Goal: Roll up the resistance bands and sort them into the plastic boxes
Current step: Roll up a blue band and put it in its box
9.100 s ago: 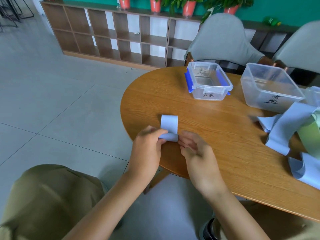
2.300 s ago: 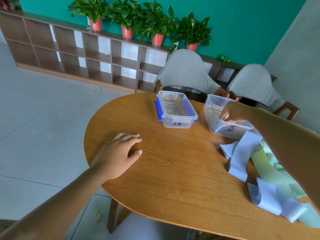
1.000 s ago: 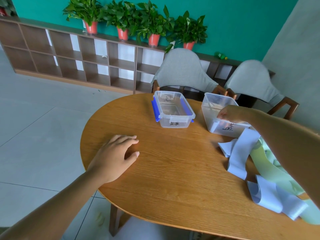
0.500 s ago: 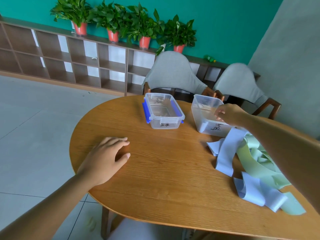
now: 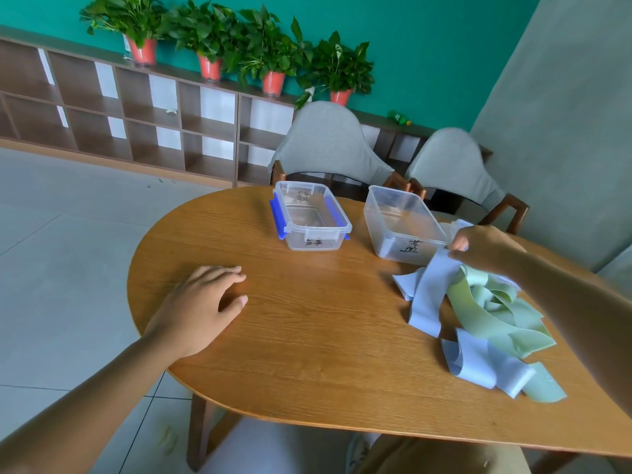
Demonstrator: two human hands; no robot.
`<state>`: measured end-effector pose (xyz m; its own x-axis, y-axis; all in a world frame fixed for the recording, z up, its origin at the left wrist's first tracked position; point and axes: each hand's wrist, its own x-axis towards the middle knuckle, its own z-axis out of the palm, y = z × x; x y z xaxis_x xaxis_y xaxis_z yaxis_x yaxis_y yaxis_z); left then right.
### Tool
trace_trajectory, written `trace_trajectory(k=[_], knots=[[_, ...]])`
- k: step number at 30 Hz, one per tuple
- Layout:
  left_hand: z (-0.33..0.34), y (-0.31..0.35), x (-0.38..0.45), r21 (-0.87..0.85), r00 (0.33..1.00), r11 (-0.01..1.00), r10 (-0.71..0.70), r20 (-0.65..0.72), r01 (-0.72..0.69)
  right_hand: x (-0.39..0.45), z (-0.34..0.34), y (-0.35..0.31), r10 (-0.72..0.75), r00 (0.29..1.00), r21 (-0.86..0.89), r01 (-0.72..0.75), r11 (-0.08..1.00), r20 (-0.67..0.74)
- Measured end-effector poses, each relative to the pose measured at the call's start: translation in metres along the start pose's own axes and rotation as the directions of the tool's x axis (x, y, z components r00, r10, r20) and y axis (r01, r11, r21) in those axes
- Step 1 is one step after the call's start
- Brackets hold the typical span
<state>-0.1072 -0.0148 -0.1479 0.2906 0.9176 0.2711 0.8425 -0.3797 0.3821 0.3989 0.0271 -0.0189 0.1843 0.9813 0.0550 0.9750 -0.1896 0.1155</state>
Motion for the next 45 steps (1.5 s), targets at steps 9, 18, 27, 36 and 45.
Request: trace_trajectory(k=[9,18,27,36,45], knots=[[-0.001,0.001,-0.001,0.003,1.0,1.0,-0.007,0.004,0.007,-0.011,0.011,-0.005,-0.002,0.998,0.058,0.006,0.998,-0.064],[-0.004,0.004,-0.004,-0.012,1.0,1.0,-0.02,0.016,0.02,-0.03,-0.009,-0.019,-0.01,0.956,0.194,0.07,0.978,-0.295],[-0.002,0.004,-0.006,0.17,0.985,0.977,0.147,-0.092,-0.13,-0.084,-0.021,-0.073,0.003,0.825,0.465,0.314,0.828,-0.565],[-0.015,0.109,-0.015,-0.467,0.992,0.88,0.037,-0.124,-0.092,-0.147,-0.025,-0.143,0.017,0.881,0.783,0.412,0.466,-0.473],[-0.048,0.175,0.003,-0.919,0.886,0.024,-0.279,0.371,0.393,-0.174,0.009,-0.183,-0.08,0.874,0.852,0.486,0.193,-0.48]])
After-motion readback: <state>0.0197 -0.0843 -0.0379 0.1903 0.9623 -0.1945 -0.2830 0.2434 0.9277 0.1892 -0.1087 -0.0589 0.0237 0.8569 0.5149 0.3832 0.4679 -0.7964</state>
